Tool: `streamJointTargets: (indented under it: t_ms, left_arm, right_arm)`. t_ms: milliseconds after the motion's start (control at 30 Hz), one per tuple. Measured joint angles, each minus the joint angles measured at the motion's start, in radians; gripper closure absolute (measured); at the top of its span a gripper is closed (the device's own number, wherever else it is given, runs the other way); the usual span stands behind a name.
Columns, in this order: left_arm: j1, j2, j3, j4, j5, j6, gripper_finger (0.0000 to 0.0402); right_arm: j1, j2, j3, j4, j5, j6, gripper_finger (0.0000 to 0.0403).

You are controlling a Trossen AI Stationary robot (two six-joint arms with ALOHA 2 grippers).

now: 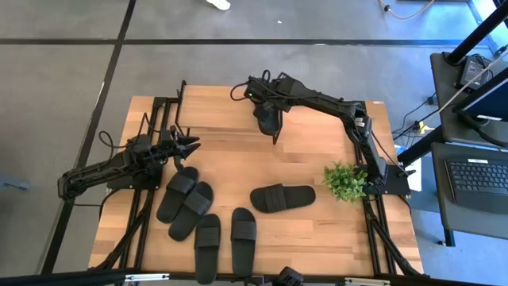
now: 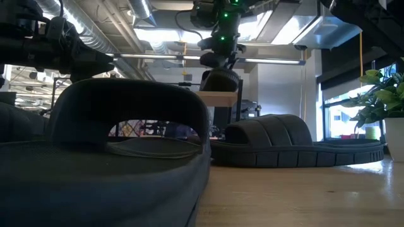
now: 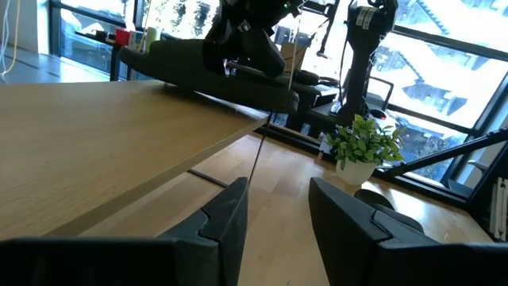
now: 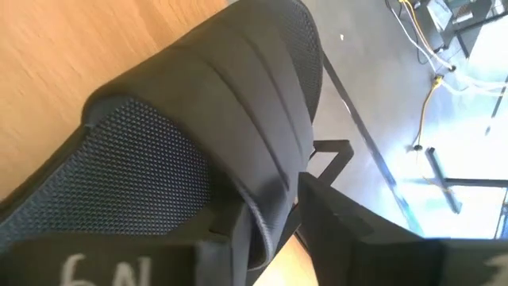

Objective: Pick and place slides into the shelf
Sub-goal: Put the black slipper on the shelf

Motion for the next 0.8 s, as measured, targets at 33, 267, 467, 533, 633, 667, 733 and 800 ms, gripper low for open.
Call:
streamJointTargets:
  t_ms: [33, 267, 467, 533, 633, 667, 733, 800]
  left_arm:
    - [0.000, 0.000, 0.000, 0.000, 0.000, 0.000, 0.0273]
    - [0.000, 0.000, 0.000, 0.000, 0.000, 0.000, 0.0273]
    - [0.000, 0.000, 0.000, 0.000, 0.000, 0.000, 0.0273]
    - [0.000, 0.000, 0.000, 0.000, 0.000, 0.000, 0.0273]
    - [0.000, 0.000, 0.000, 0.000, 0.000, 0.000, 0.0273]
    - [0.000, 0.000, 0.000, 0.000, 0.000, 0.000, 0.0273]
    - [0.000, 0.000, 0.000, 0.000, 0.000, 0.000, 0.0273]
    - [0.000, 0.000, 0.000, 0.000, 0.000, 0.000, 0.0273]
  right_arm:
    - [0.000, 0.000, 0.000, 0.000, 0.000, 0.013, 0.0290]
    - [-0.003, 0.000, 0.000, 0.002, 0.002, 0.041, 0.0274]
    - [-0.003, 0.000, 0.000, 0.030, 0.003, 0.044, 0.0273]
    - [-0.003, 0.000, 0.000, 0.029, 0.004, 0.043, 0.0273]
    - [-0.003, 0.000, 0.000, 0.029, 0.002, 0.041, 0.0273]
    - [-0.003, 0.000, 0.000, 0.029, -0.001, 0.041, 0.0273]
    - [-0.003, 0.000, 0.000, 0.030, -0.015, 0.038, 0.0273]
    - [-0.003, 0.000, 0.000, 0.030, -0.033, 0.037, 0.0273]
